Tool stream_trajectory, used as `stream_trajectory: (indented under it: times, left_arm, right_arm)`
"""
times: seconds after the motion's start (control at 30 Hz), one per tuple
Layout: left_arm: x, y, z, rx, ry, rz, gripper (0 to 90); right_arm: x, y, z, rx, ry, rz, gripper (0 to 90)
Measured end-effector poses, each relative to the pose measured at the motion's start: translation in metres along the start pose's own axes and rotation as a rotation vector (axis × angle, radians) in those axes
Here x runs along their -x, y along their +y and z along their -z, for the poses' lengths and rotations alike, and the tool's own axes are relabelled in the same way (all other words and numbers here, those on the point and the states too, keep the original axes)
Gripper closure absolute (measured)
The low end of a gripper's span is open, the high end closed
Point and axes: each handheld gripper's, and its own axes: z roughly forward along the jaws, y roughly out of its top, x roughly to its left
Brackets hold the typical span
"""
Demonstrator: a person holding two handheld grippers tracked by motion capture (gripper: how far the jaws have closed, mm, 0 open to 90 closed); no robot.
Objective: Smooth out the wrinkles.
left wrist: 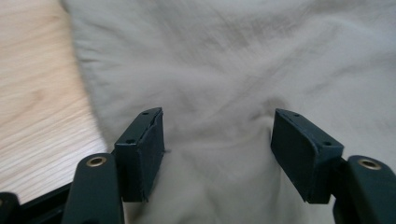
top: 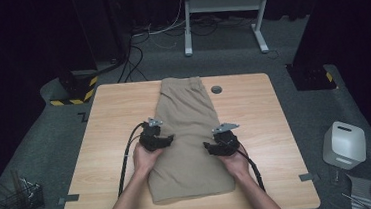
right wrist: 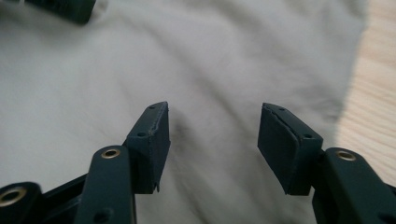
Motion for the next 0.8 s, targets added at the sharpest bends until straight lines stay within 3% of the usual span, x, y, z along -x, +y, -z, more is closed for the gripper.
stream_trajectory:
  times: [0.13, 0.3, 0.53, 0.73, 0.8]
  left_arm:
    - [-0.004, 0.000, 0.021, 0.039, 0.008, 0.022, 34.0]
    - [-0.009, -0.008, 0.041, 0.042, 0.010, 0.060, 32.6]
    - [-0.007, -0.024, 0.039, -0.011, -0.003, 0.083, 30.5]
    - [-0.004, -0.029, 0.032, -0.032, 0.025, 0.078, 29.3]
    - [-0.004, -0.029, 0.030, -0.029, 0.027, 0.095, 29.1]
  right_arm:
    - [0.009, 0.000, 0.016, 0.027, -0.012, -0.034, 44.0]
    - [0.025, -0.008, 0.029, 0.033, -0.050, -0.087, 43.9]
    - [0.034, -0.019, 0.030, 0.004, -0.069, -0.130, 43.6]
    - [0.034, -0.021, 0.024, -0.003, -0.075, -0.133, 43.2]
    - [0.034, -0.020, 0.021, -0.001, -0.079, -0.138, 42.9]
